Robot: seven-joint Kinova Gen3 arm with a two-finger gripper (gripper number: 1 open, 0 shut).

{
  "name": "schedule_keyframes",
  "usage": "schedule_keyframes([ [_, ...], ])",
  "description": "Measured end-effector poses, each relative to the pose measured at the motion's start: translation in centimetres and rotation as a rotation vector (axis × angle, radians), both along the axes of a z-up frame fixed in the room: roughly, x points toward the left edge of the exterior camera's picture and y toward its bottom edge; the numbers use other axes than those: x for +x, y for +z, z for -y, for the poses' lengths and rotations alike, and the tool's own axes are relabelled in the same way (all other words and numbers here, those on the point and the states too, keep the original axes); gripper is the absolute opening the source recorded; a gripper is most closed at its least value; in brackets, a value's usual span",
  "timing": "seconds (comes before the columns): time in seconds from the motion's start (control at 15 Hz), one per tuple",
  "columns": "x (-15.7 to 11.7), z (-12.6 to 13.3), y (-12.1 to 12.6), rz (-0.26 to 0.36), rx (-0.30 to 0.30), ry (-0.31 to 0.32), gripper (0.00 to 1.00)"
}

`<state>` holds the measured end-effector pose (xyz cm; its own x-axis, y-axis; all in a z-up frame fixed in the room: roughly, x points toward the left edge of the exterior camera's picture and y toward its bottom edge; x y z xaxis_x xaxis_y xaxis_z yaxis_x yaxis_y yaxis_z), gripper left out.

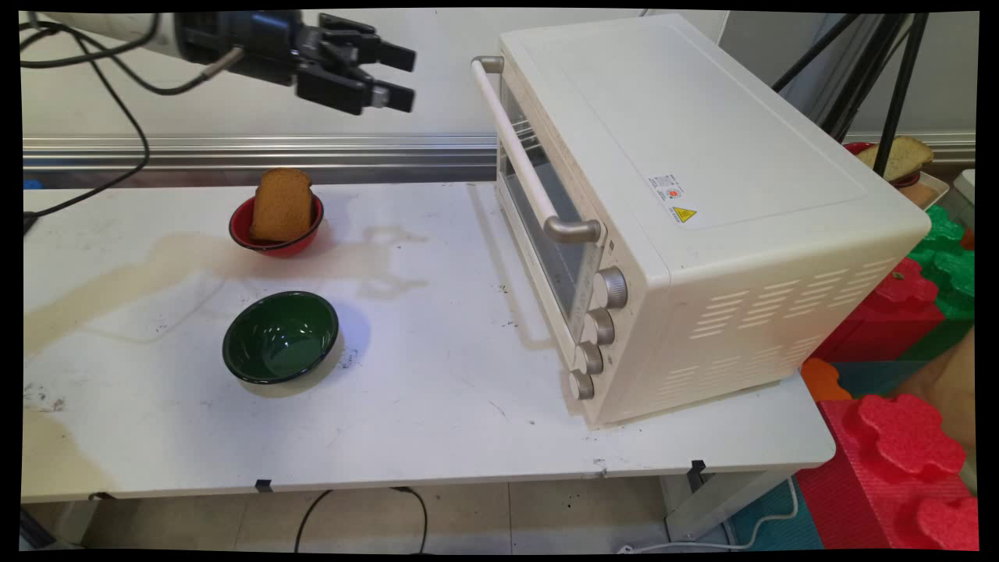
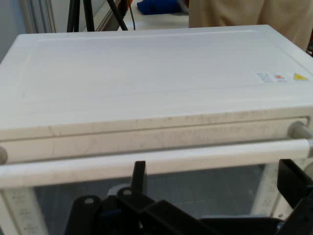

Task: Open the oven

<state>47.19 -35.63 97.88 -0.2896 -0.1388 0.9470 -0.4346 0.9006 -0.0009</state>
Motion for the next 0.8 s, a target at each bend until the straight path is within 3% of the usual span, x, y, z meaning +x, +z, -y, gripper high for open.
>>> schedule_keyframes([
  [0.4,-4.3,2.1,-0.8,0.031,0.008,0.008,1.00],
  [0.8,-7.0,3.5,-1.8,0.052,0.024,0.018,1.00],
])
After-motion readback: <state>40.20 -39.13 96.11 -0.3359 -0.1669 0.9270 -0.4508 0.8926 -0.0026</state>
